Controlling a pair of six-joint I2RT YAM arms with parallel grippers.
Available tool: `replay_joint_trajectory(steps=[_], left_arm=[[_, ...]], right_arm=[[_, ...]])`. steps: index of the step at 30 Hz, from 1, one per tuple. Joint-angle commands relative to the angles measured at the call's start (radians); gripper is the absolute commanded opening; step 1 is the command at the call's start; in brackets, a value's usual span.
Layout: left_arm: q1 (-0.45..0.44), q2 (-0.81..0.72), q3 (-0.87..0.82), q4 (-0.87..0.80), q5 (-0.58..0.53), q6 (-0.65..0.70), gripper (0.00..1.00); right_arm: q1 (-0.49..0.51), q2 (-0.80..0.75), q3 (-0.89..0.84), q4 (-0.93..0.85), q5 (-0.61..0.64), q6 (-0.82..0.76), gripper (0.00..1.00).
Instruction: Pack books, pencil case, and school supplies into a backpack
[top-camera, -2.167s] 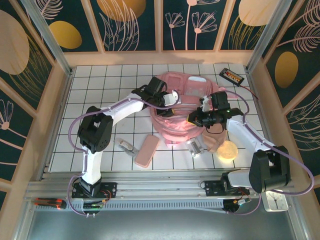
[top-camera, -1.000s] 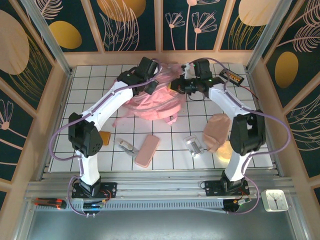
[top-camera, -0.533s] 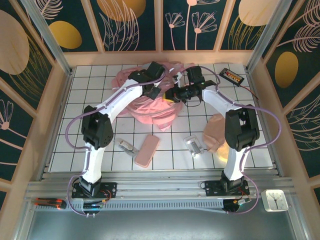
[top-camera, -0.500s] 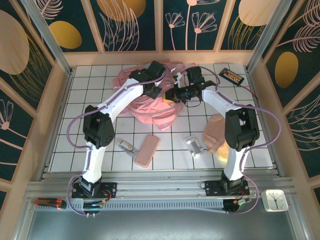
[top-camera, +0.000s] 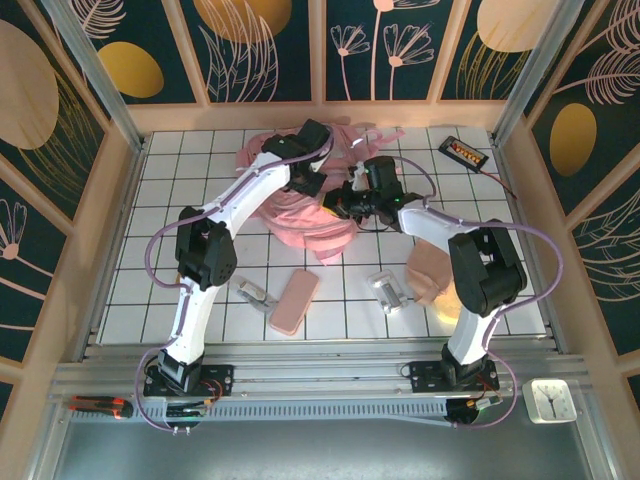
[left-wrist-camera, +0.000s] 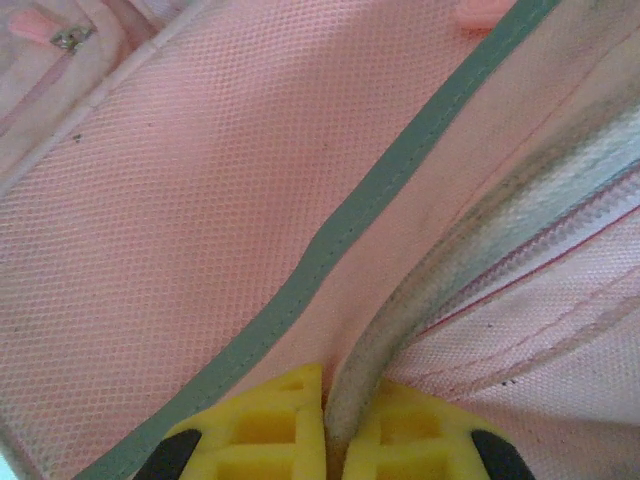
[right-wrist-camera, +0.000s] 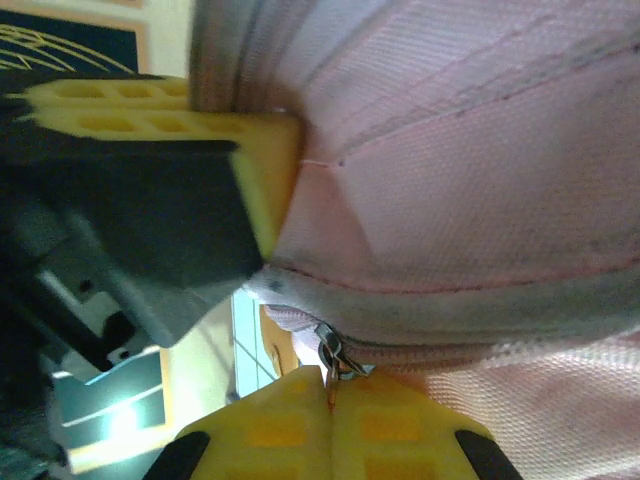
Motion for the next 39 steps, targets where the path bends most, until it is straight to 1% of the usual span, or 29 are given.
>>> replay_joint_trajectory(steps=[1, 3, 5, 7, 9, 12, 14, 16, 19, 23, 26, 28, 33, 34, 35, 37, 38, 39], left_arm=[[0.000, 0.001, 0.084, 0.197, 0.040, -0.129, 0.00], [0.000, 0.014, 0.105, 0.194, 0.052, -0.138, 0.00], [0.000, 0.025, 0.124, 0.191, 0.067, -0.144, 0.00], [-0.001, 0.025, 0.127, 0.193, 0.085, -0.153, 0.00], [-0.001, 0.018, 0.125, 0.195, 0.104, -0.162, 0.00], [0.000, 0.011, 0.124, 0.196, 0.134, -0.184, 0.00], [-0.002, 0.007, 0.121, 0.194, 0.162, -0.199, 0.00], [-0.008, 0.002, 0.118, 0.188, 0.162, -0.200, 0.00], [-0.012, -0.019, 0.095, 0.191, 0.171, -0.199, 0.00], [-0.016, -0.026, 0.081, 0.194, 0.181, -0.200, 0.00], [-0.016, -0.017, 0.090, 0.200, 0.191, -0.205, 0.00], [-0.016, -0.011, 0.100, 0.206, 0.202, -0.214, 0.00], [-0.015, -0.009, 0.105, 0.213, 0.221, -0.224, 0.00], [-0.013, -0.011, 0.104, 0.213, 0.222, -0.220, 0.00], [-0.013, -0.014, 0.102, 0.210, 0.217, -0.213, 0.00], [-0.013, -0.027, 0.093, 0.205, 0.202, -0.195, 0.00], [-0.013, -0.038, 0.078, 0.205, 0.192, -0.186, 0.00], [-0.011, -0.049, 0.065, 0.206, 0.184, -0.176, 0.00]], right_arm=[[0.132, -0.062, 0.041, -0.011, 0.003, 0.033, 0.00], [0.182, -0.059, 0.087, -0.109, 0.042, -0.036, 0.00], [0.218, -0.051, 0.090, -0.162, 0.046, -0.076, 0.00], [0.234, -0.052, 0.091, -0.257, 0.120, -0.146, 0.00], [0.238, -0.066, 0.038, -0.226, 0.155, -0.157, 0.00], [0.243, -0.063, -0.010, -0.096, 0.127, -0.147, 0.00], [0.248, -0.035, 0.025, -0.068, 0.099, -0.157, 0.00], [0.252, -0.012, 0.074, -0.052, 0.073, -0.176, 0.00], [0.252, 0.011, 0.114, 0.023, -0.025, -0.161, 0.00], [0.255, 0.049, 0.112, 0.243, -0.235, -0.008, 0.00], [0.268, 0.085, 0.106, 0.341, -0.329, 0.089, 0.00], [0.273, 0.105, 0.098, 0.360, -0.358, 0.122, 0.00], [0.266, 0.122, 0.084, 0.327, -0.343, 0.126, 0.00], [0.263, 0.117, 0.078, 0.311, -0.330, 0.118, 0.09], [0.259, 0.103, 0.066, 0.292, -0.310, 0.103, 0.21], [0.245, 0.053, 0.037, 0.234, -0.247, 0.057, 0.35], [0.235, 0.021, 0.019, 0.197, -0.218, 0.036, 0.41], [0.220, -0.004, 0.004, 0.165, -0.201, 0.022, 0.43]])
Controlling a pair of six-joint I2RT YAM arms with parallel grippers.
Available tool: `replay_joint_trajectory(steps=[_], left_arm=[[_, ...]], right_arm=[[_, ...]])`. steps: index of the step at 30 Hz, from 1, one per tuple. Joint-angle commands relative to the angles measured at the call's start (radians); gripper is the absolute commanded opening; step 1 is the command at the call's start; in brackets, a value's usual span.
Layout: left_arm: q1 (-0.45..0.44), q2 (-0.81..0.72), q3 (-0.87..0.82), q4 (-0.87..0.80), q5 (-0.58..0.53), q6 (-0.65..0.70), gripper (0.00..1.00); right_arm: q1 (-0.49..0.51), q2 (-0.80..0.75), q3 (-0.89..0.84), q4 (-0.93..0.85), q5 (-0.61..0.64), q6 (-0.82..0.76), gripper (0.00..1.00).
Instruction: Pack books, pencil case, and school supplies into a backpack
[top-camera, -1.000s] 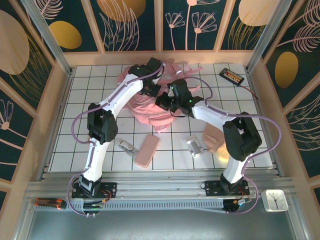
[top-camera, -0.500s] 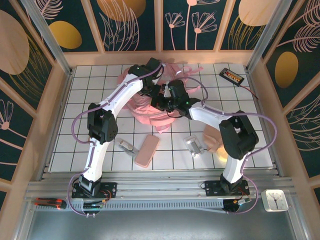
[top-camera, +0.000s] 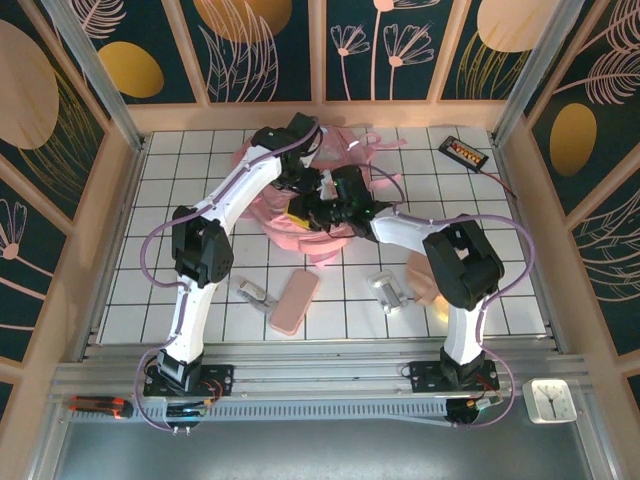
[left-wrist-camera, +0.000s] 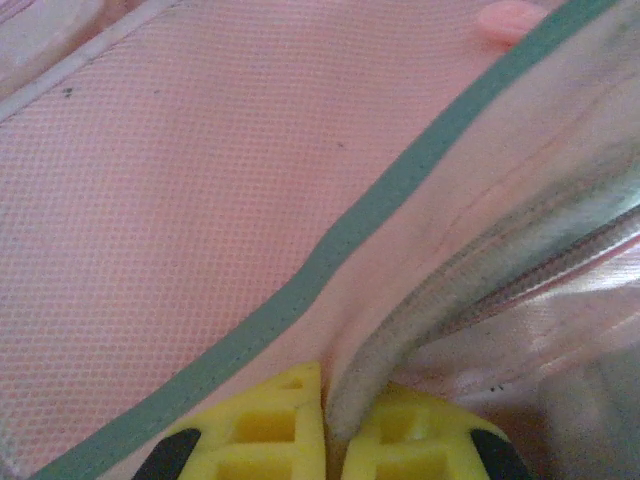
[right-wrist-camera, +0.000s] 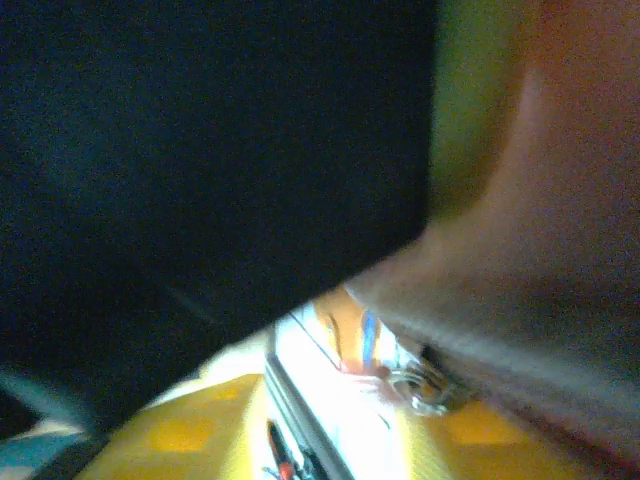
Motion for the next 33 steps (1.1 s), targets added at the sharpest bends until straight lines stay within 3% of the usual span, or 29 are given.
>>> replay_joint_trajectory(steps=[1, 10, 15, 23, 33], left_arm=[[-0.048, -0.065, -0.003, 0.290, 0.056, -0.057, 0.00], [-0.038, -0.140, -0.110, 0.330, 0.078, -0.040, 0.00], [-0.039, -0.139, -0.100, 0.341, 0.129, -0.076, 0.00], [-0.038, -0.122, -0.051, 0.324, 0.171, -0.108, 0.00], [-0.037, -0.132, -0.035, 0.312, 0.189, -0.123, 0.00]], right_arm=[[0.052, -0.142, -0.044, -0.045, -0.122, -0.082, 0.44], [-0.094, -0.380, -0.151, -0.272, 0.017, -0.142, 0.46], [-0.148, -0.434, -0.179, -0.294, 0.129, -0.077, 0.38], [-0.117, -0.351, -0.028, -0.547, 0.306, -0.266, 0.33], [-0.125, -0.263, -0.021, -0.498, 0.304, -0.288, 0.34]])
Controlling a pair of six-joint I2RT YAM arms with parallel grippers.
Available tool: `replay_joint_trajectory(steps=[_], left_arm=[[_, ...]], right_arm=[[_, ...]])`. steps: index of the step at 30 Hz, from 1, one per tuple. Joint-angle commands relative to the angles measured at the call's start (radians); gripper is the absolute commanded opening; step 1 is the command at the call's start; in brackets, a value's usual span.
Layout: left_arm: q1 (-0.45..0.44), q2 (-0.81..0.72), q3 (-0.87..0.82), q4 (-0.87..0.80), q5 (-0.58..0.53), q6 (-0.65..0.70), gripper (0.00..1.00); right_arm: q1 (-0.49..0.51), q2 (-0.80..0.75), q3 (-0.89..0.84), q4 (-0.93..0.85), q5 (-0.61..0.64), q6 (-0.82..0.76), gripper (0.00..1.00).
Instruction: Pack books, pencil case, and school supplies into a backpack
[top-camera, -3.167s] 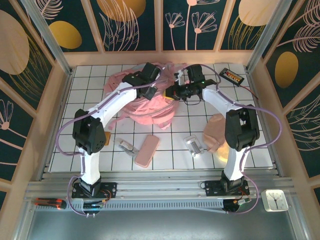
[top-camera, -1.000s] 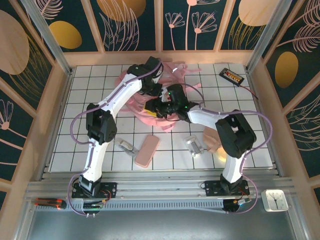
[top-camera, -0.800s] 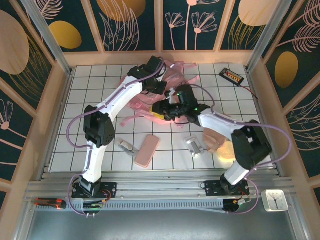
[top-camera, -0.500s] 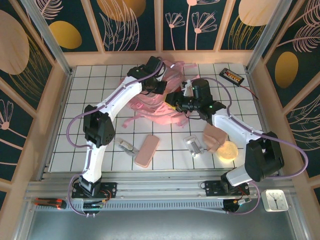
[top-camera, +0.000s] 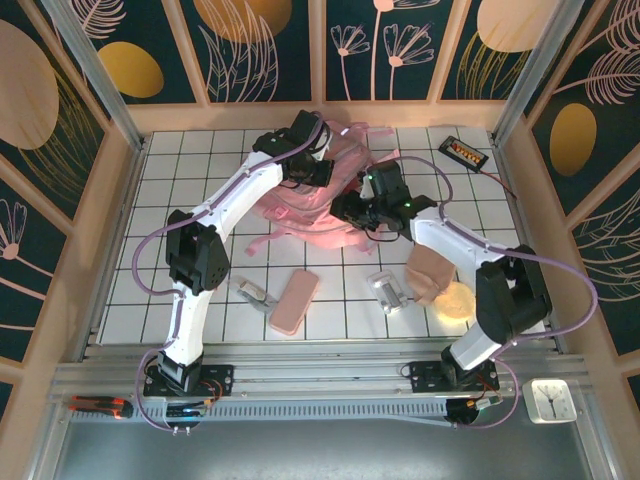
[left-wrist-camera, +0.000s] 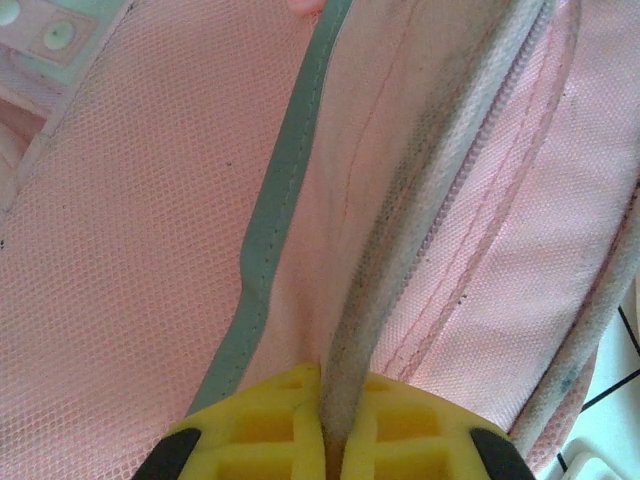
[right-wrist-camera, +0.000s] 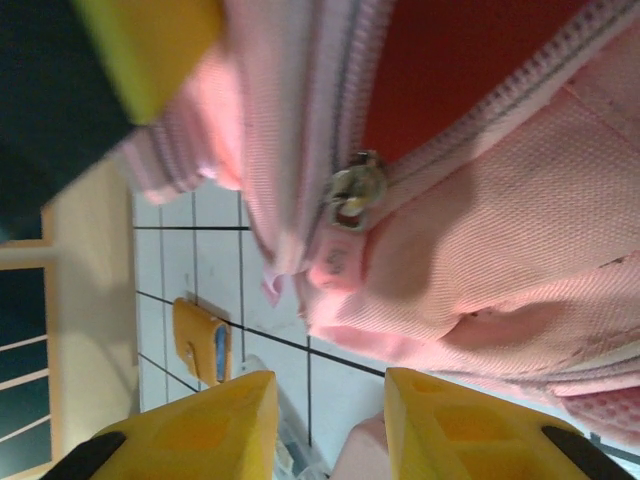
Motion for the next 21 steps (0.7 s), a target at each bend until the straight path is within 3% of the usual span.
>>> replay_joint_trajectory(steps=[1, 16, 19, 21], left_arm=[[-0.003, -0.050, 0.071, 0.076, 0.054, -0.029, 0.00], [-0.014, -0.047, 0.070, 0.084, 0.085, -0.041, 0.00], [-0.014, -0.046, 0.075, 0.085, 0.089, -0.043, 0.00], [-0.015, -0.046, 0.077, 0.085, 0.086, -0.044, 0.00]], right_arm=[[-0.003, 0.030, 0.048, -0.014, 0.027, -0.037, 0.34], [-0.016, 0.110, 0.116, 0.054, -0.005, -0.007, 0.35], [-0.017, 0.118, 0.115, 0.050, 0.002, -0.003, 0.29], [-0.020, 0.114, 0.106, 0.053, 0.005, 0.001, 0.19]])
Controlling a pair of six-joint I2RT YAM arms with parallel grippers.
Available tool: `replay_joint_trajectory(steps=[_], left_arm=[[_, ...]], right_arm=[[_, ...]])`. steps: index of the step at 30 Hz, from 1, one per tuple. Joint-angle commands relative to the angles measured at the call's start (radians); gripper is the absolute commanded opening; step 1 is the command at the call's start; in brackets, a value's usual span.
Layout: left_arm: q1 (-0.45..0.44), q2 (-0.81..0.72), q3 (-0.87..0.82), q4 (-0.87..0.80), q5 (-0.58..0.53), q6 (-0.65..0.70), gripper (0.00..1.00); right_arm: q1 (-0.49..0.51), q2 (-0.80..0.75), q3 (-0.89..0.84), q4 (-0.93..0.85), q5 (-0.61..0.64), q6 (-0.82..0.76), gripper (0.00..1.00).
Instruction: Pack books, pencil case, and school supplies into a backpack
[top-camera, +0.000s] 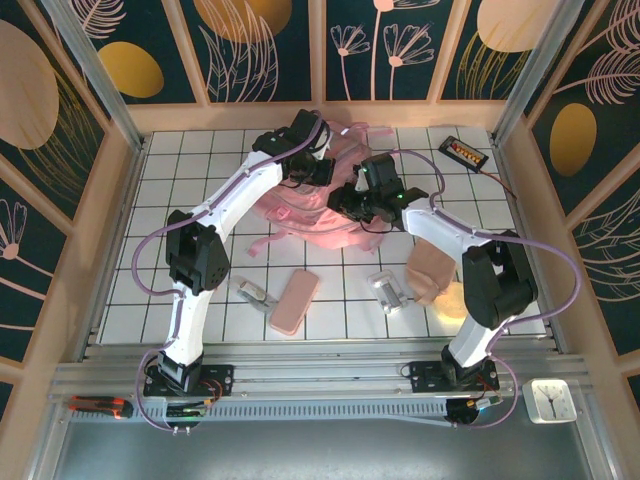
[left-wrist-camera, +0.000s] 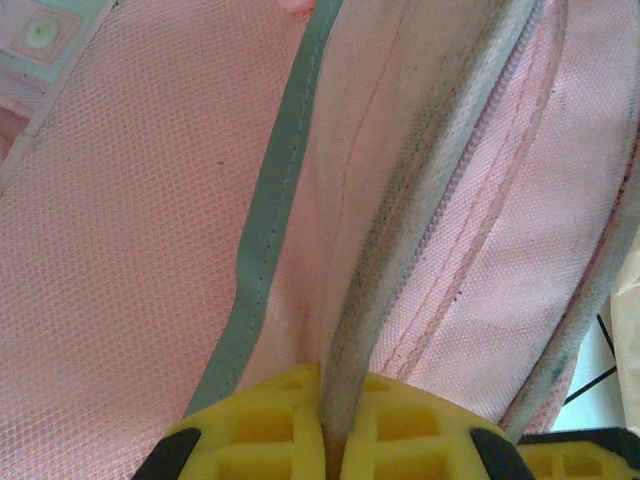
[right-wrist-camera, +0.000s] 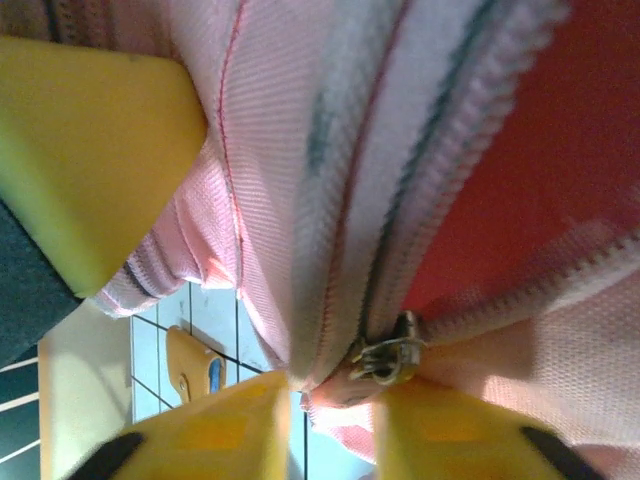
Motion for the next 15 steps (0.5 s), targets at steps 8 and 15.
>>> replay_joint_trajectory(steps=[8, 15], left_arm=[[-0.014, -0.033, 0.090, 0.072, 0.037, -0.017, 0.00], [-0.014, -0.015, 0.126, 0.069, 0.024, -0.024, 0.00]], right_arm=[[-0.004, -0.088, -0.056, -0.036, 0.042, 0.001, 0.00], [0.000, -0.160, -0.096, -0.098, 0.021, -0.017, 0.00]])
